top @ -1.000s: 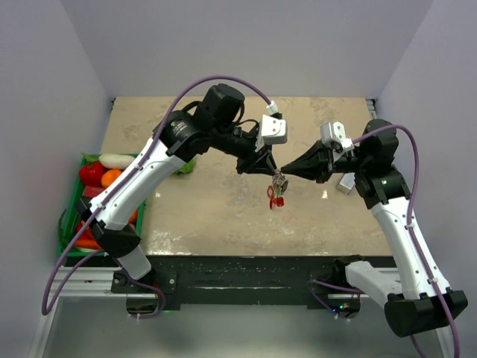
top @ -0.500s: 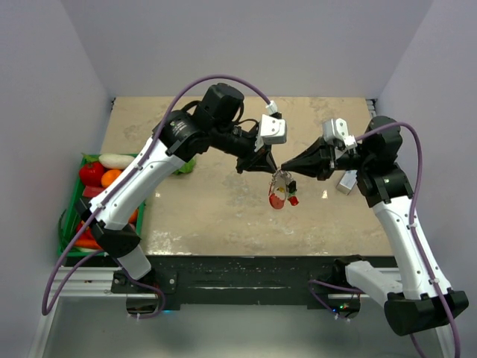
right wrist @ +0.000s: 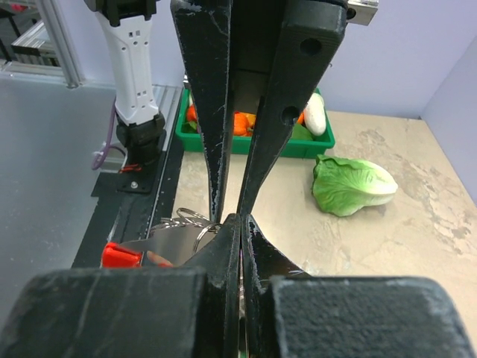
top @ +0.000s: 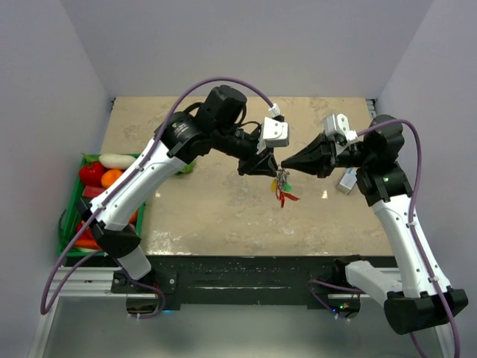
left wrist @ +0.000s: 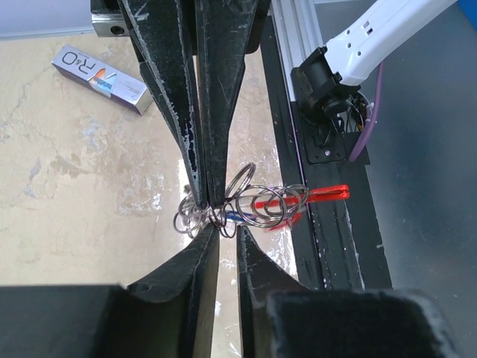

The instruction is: Remove the keys from the keyring

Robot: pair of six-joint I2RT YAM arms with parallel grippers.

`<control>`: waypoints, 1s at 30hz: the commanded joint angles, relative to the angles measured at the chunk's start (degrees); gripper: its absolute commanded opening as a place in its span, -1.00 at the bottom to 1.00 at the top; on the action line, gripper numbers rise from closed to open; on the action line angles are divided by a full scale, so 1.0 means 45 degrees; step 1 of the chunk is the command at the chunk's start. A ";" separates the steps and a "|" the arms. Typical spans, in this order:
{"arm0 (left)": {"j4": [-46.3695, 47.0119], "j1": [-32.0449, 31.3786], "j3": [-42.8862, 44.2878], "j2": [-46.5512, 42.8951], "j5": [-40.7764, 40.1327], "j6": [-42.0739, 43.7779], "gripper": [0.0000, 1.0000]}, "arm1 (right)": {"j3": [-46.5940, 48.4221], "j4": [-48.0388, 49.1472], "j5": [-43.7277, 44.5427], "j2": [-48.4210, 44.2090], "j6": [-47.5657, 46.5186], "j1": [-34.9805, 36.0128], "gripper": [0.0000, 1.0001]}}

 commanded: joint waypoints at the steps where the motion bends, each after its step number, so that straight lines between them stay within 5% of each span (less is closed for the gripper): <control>1: 0.0401 -0.0129 0.0275 -0.0212 -0.0363 -0.0401 -0.53 | 0.0082 0.0698 -0.0410 -0.0217 -0.0110 -0.0087 -1.00; 24: 0.0714 -0.0110 0.0451 0.0081 -0.0189 -0.0792 -0.53 | -0.0328 0.0111 -0.0412 -0.0334 -0.0757 -0.0068 -1.00; 30: 0.0636 -0.0110 0.0412 0.0140 -0.0052 -0.0675 -0.80 | -0.0309 0.0189 -0.0412 -0.0334 -0.0757 -0.0087 -1.00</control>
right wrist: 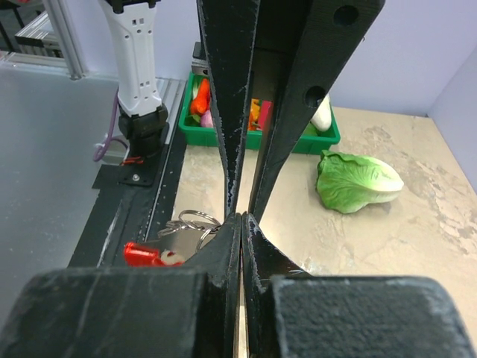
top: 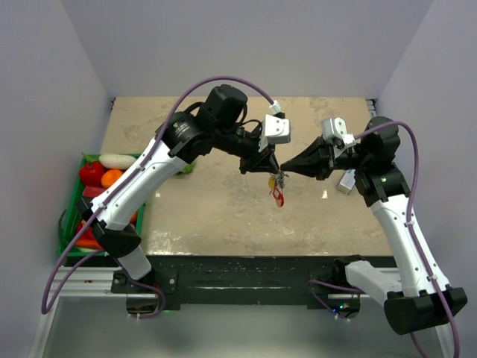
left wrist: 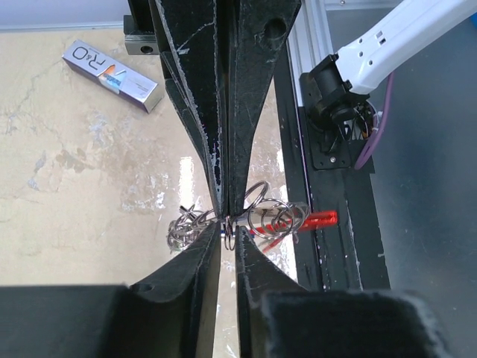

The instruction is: Remove the keys from the keyring

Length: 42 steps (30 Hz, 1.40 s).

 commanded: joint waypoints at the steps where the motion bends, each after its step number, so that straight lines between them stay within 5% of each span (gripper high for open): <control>1: 0.0291 -0.0090 0.0393 0.0082 0.0400 -0.0073 -0.88 | 0.0080 0.0422 -0.0178 -0.0315 -0.0091 -0.0077 -1.00; 7: 0.0330 -0.0110 0.0393 0.0062 -0.0183 -0.0073 -1.00 | -0.0076 0.0189 -0.0178 -0.0334 -0.0208 -0.0058 -1.00; 10: 0.0310 -0.0129 0.0431 -0.0055 -0.0963 0.0024 -1.00 | 0.0137 -0.1637 0.0153 -0.0237 -0.1434 -0.0077 -1.00; 14: 0.0193 -0.0304 0.0393 -0.0367 -0.2254 0.0414 -1.00 | 0.0665 -0.3794 0.0973 -0.0197 -0.3972 -0.0077 -0.47; 19: 0.0154 -0.0870 0.0276 -0.0602 -0.3525 0.0689 -1.00 | 0.0880 -0.4519 0.1597 -0.0120 -0.4759 -0.0058 -0.27; 29: -0.0080 -0.1652 0.0470 -0.0270 -0.4092 0.0982 -1.00 | 0.0959 -0.4675 0.2418 -0.0236 -0.5305 0.0001 -0.26; 42: -0.0002 -0.2062 0.0392 0.0101 -0.4796 0.0924 -1.00 | 0.0998 -0.5164 0.2457 -0.0178 -0.5892 0.0643 -0.61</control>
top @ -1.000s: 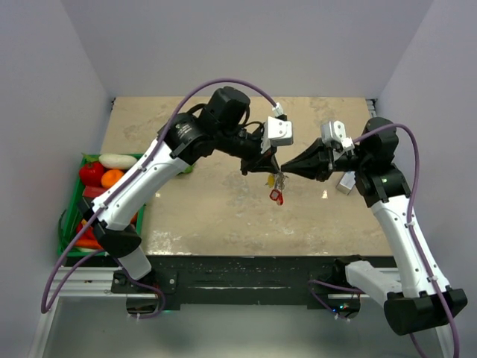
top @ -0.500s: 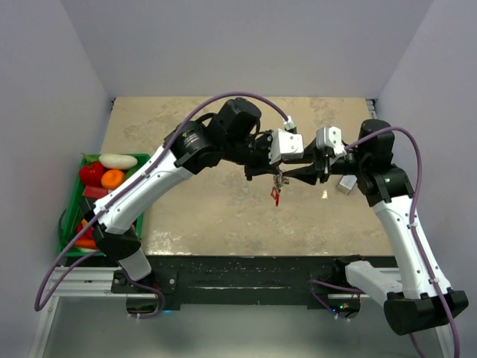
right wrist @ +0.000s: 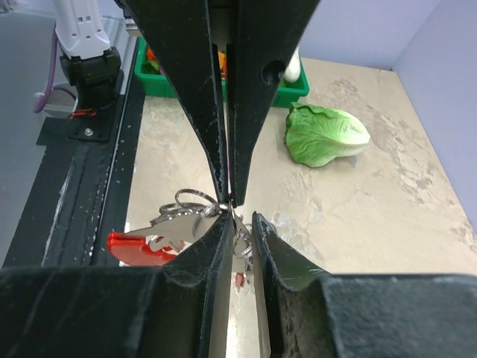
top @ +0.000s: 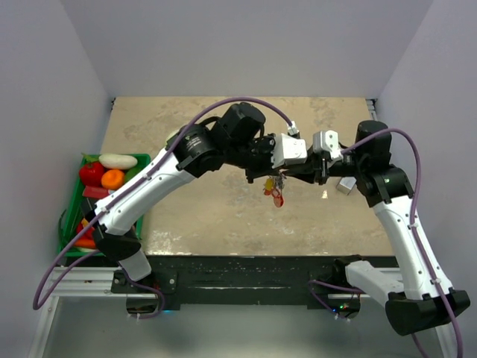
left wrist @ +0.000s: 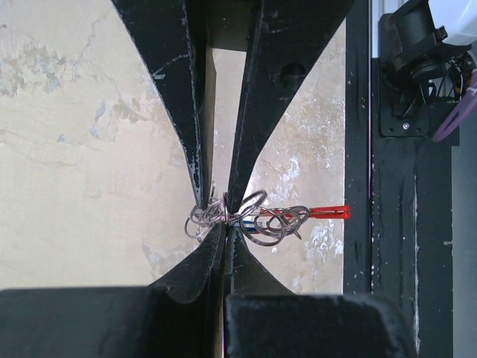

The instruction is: Remove the keys from the keyring

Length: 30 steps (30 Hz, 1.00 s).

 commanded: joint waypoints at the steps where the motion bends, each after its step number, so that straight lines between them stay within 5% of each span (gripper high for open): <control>1: 0.0517 -0.0261 0.0392 0.0101 -0.0011 0.0195 -1.00 | 0.0371 -0.0020 0.0534 -0.0110 -0.0452 0.0533 -0.61; 9: 0.0576 -0.0281 0.0451 0.0218 -0.0011 0.0078 -1.00 | 0.0215 0.0116 0.1238 -0.0110 -0.0530 0.0925 -0.70; 14: 0.0576 -0.0281 0.0529 0.0277 0.0125 0.0019 -1.00 | -0.0272 0.0759 0.1727 -0.0266 -0.0297 0.0944 -1.00; 19: 0.0595 -0.0281 0.0705 0.0335 0.0418 -0.0059 -1.00 | -0.0391 0.1210 0.1690 -0.0364 -0.0140 0.0925 -1.00; 25: 0.0596 -0.0281 0.0881 0.0063 0.0360 -0.0040 -0.61 | -0.0449 0.2242 0.0032 -0.0364 0.1068 0.0476 -1.00; 30: 0.0596 -0.0164 0.0959 -0.0367 0.0223 -0.0001 -0.04 | -0.0644 0.3279 -0.1044 -0.0227 0.2143 -0.0012 -1.00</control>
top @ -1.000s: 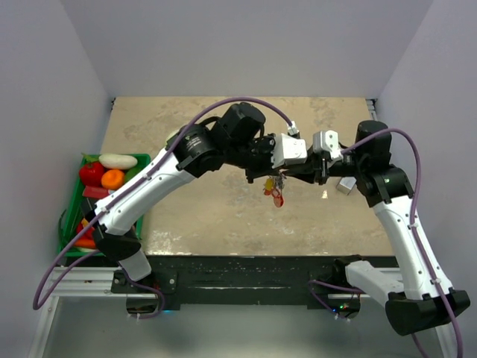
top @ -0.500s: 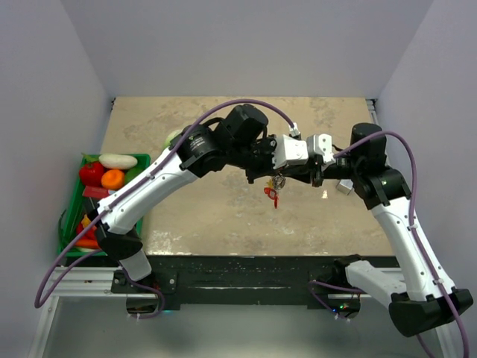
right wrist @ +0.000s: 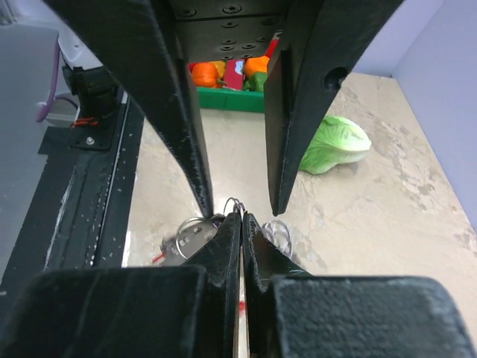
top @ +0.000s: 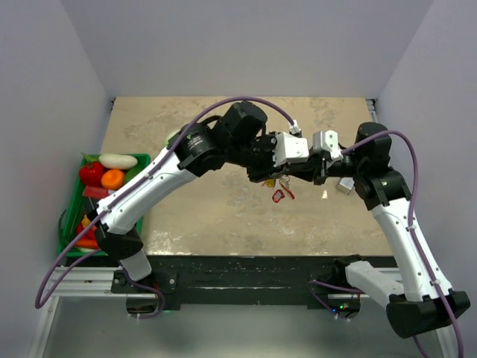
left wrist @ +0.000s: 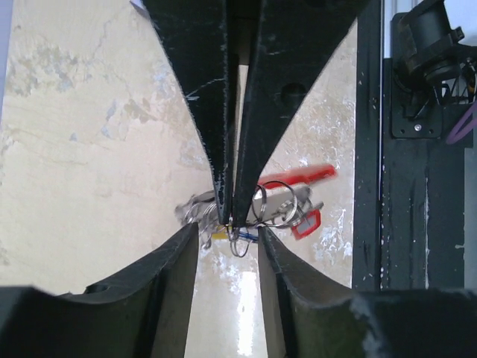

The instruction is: Remove the keys from the keyring

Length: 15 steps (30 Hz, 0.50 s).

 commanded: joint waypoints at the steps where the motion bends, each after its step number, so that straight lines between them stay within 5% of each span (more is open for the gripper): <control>1: 0.0727 -0.0032 0.0580 -0.0678 0.0650 -0.0170 0.02 | -0.0062 0.2124 -0.1284 0.0035 0.1294 -0.0304 -1.00; 5: 0.0805 0.0785 0.0658 -0.1009 0.1196 -0.0326 0.22 | -0.0023 0.2418 -0.1850 0.0094 0.1745 -0.0538 -1.00; 15: 0.0922 0.1628 0.0112 -0.1343 0.2309 -0.0463 0.20 | 0.0114 0.3141 -0.2671 0.0114 0.2663 -0.0793 -1.00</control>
